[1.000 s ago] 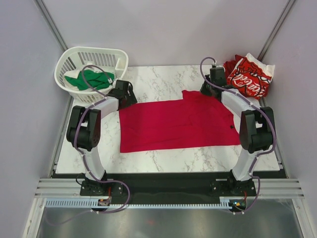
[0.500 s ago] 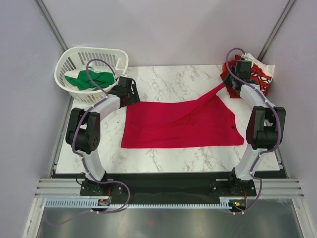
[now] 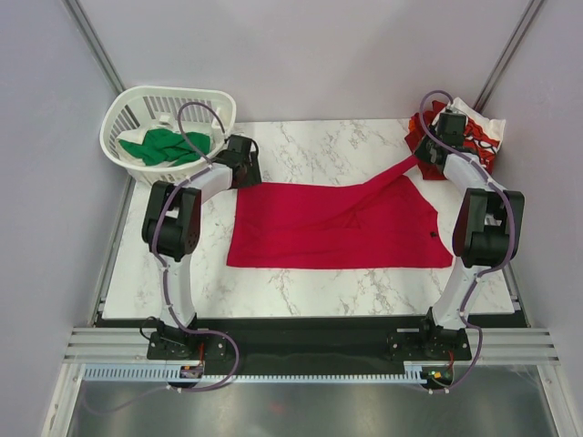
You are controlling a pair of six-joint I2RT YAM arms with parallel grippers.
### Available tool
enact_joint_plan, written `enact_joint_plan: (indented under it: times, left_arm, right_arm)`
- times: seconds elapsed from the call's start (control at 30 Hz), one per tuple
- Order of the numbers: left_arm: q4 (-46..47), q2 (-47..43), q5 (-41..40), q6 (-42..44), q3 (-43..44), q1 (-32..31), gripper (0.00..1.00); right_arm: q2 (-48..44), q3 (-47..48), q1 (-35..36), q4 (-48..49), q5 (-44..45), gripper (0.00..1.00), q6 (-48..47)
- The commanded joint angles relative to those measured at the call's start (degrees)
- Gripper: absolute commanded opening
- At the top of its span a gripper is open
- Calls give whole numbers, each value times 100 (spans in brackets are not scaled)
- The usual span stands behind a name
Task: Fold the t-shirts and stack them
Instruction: Fold the tshirt
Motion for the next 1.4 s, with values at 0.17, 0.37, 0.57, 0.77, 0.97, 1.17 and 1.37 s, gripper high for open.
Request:
enact_joint_plan:
  times: [0.17,0.37,0.57,0.77,0.97,1.17,1.37]
  left_arm:
    - [-95,525,-352,43,572,120,73]
    - [-622,806,-336,-369,838,138,65]
    - [-632,605,-284,-678,521,-3,64]
    - [-632,605,-450,-705,336,-249,71]
    - [-649,279,-555,-424,616,-302,82]
    - [-640,542,-222,-239,1178,-293,82]
    - [-553,754,60,-265,1671,-337,80]
  right_arm:
    - [-87,-2,-81,86,-47,0,-140]
    - [-148,-90,-99,86,-109,0,-113]
    - [-351,-318,-222,7,-39,0,-87]
    - [-369,-144,-573,-107,14,0,-157]
    - [-167,348,-653,-204,-127,0,-166]
    - [-140,393,-697,-213,-293,0,-148]
    - [-70,306,-697,-196,-496,0,-105]
